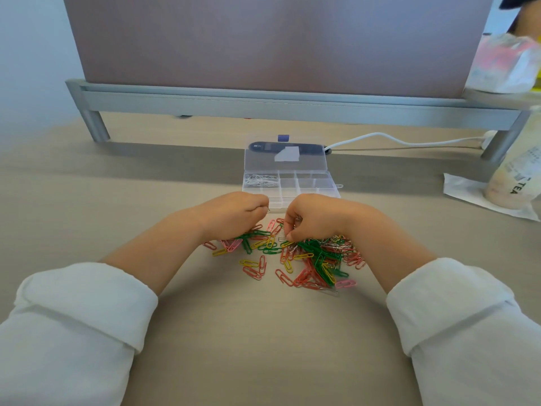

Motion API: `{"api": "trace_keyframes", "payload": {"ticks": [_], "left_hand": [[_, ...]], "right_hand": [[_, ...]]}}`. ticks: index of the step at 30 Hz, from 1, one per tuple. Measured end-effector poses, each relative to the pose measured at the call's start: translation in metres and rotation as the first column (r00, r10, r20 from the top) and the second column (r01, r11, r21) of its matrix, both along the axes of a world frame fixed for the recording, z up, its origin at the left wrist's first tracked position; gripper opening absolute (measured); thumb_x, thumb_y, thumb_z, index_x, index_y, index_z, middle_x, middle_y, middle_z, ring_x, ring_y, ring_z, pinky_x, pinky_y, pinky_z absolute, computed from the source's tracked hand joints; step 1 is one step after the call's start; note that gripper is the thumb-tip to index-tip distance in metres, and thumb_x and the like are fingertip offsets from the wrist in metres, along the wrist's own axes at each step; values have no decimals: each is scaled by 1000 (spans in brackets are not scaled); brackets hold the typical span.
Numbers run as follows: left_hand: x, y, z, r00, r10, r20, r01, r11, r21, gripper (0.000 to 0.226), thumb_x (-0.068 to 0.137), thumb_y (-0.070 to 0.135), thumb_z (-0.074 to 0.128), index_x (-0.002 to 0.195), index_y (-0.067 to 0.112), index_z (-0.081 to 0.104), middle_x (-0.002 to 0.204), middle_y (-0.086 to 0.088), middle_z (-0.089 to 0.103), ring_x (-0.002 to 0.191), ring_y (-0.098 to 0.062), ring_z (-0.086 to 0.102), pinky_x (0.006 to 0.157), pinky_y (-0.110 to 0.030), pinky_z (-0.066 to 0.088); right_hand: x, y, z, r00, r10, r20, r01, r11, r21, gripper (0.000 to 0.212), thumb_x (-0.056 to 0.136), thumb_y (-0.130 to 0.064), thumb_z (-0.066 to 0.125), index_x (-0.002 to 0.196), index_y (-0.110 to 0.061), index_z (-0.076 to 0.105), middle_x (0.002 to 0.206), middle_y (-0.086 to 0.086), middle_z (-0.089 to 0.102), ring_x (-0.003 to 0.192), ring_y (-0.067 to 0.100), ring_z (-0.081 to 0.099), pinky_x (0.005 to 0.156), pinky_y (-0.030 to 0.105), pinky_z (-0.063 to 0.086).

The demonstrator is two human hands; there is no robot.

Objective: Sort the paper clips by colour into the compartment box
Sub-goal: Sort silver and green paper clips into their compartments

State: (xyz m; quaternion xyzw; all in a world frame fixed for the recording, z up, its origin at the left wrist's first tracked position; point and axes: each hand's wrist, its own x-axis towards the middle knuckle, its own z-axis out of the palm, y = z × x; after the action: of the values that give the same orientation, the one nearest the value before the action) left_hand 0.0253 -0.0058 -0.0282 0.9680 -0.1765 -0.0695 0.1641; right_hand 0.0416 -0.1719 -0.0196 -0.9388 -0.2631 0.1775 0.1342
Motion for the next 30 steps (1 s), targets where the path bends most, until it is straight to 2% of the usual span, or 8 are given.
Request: {"api": "trace_keyframes", "payload": {"ticks": [5, 11, 14, 19, 22, 26, 28, 30], "left_hand": [[0, -5, -4, 996, -11, 89, 9, 1000, 19, 35, 100, 28, 28, 66, 22, 30, 65, 3, 41, 61, -14, 38, 57, -31, 28], [1, -3, -7, 995, 13, 104, 1, 991, -135, 30, 98, 21, 36, 69, 24, 37, 62, 6, 51, 57, -8, 44, 55, -23, 34], [2, -4, -5, 996, 39, 75, -24, 983, -182, 19, 98, 18, 37, 84, 24, 48, 59, 8, 56, 52, -1, 46, 54, -20, 34], [0, -9, -6, 1000, 4, 0, -4, 973, -230, 24, 99, 16, 33, 103, 35, 47, 56, 9, 57, 50, 6, 48, 58, -10, 37], [-1, -13, -5, 997, -7, -80, -16, 957, -291, 28, 98, 11, 32, 91, 30, 52, 52, 9, 53, 50, -1, 45, 65, -25, 41], [-6, -18, -7, 997, -31, -74, 7, 954, -300, 27, 100, 17, 32, 80, 27, 47, 62, 8, 48, 56, -8, 40, 56, -20, 34], [-7, -21, -6, 999, -30, -40, 19, 967, -253, 26, 100, 19, 31, 80, 25, 46, 67, 8, 48, 59, -6, 40, 55, -16, 34], [-8, -22, -6, 999, -33, -37, 24, 973, -229, 27, 100, 18, 30, 79, 26, 45, 68, 9, 49, 59, -6, 41, 53, -13, 36]], "right_hand": [[-2, -1, 1, 1000, 8, -1, -8, 998, -63, 22, 92, -19, 50, 98, -2, 63, 87, 6, 56, 79, 18, 48, 73, 32, 42], [-1, -11, 9, 997, -60, -56, 64, 995, 75, 5, 96, -14, 37, 97, -15, 42, 75, -2, 52, 66, 13, 45, 56, 23, 35], [0, -15, 9, 992, -87, -89, 98, 988, 123, 20, 94, -9, 37, 107, -23, 45, 72, -6, 51, 63, 6, 45, 55, 22, 33], [-6, -20, 13, 996, -75, -50, 81, 986, 147, 24, 93, -2, 33, 81, -9, 53, 65, -8, 40, 56, 3, 35, 53, 12, 34], [-7, -24, 10, 992, -123, -7, 123, 984, 128, 27, 96, -7, 32, 72, -8, 44, 66, -2, 36, 57, 8, 32, 55, 14, 31], [-7, -27, 1, 986, -161, 40, 150, 967, 205, 44, 98, -28, 38, 57, -13, 33, 55, 1, 30, 50, 15, 27, 53, 30, 26], [-8, -29, -2, 987, -142, 80, 124, 973, 193, 47, 99, -32, 37, 55, -15, 41, 54, -1, 35, 50, 14, 33, 52, 27, 29], [-9, -30, -1, 989, -125, 73, 110, 977, 183, 36, 99, -26, 37, 74, -16, 60, 60, -5, 45, 55, 8, 41, 54, 21, 33]]}}
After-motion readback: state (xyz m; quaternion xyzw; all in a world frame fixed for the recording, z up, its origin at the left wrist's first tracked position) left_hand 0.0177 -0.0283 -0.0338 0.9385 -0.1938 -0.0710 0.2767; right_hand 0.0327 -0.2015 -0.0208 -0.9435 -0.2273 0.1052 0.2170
